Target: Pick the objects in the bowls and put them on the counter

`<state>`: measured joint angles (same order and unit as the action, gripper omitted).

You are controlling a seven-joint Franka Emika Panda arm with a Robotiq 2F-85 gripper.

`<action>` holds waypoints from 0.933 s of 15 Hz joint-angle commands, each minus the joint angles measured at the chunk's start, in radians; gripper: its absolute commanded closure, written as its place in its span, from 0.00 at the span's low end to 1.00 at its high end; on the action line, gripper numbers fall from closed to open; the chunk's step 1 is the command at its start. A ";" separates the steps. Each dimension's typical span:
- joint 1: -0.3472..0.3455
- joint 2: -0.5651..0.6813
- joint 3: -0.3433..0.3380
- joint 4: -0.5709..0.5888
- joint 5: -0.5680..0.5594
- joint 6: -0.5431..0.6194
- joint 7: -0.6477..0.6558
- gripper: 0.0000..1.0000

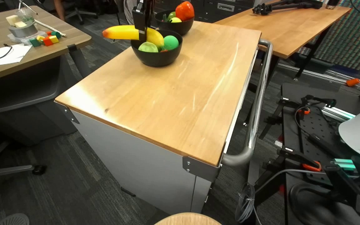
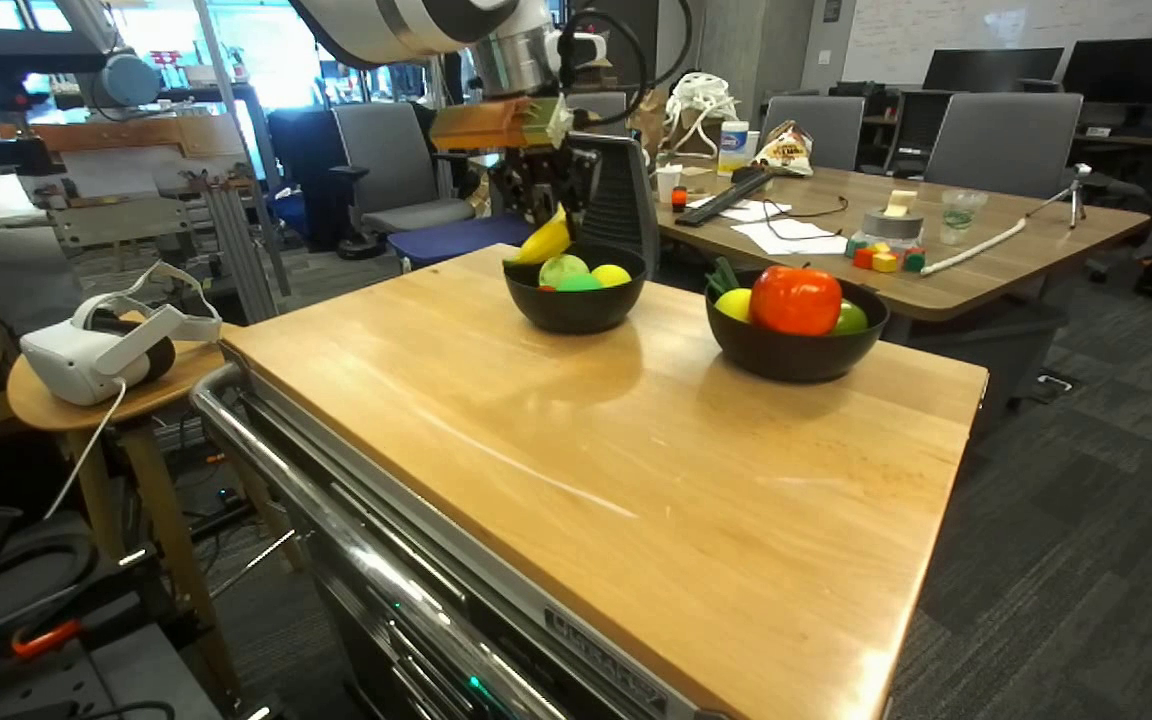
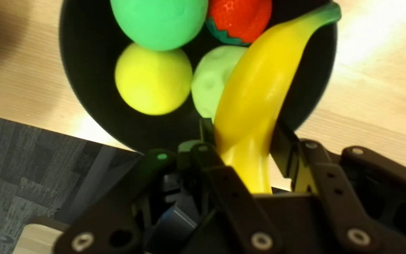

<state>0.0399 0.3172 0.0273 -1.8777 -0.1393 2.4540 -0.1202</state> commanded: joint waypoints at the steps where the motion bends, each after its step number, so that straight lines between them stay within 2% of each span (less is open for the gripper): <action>1: 0.056 -0.100 0.027 -0.075 -0.021 -0.014 0.070 0.83; 6: 0.119 -0.100 0.088 -0.124 0.020 -0.027 0.144 0.83; 8: 0.147 -0.046 0.072 -0.143 -0.052 0.059 0.220 0.83; 12: 0.167 0.063 0.053 -0.141 -0.064 0.195 0.294 0.83; 13: 0.164 0.078 0.055 -0.132 -0.045 0.201 0.286 0.34; 14: 0.157 0.073 0.061 -0.125 -0.027 0.210 0.274 0.32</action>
<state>0.1882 0.3672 0.0977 -2.0297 -0.1850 2.6300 0.1445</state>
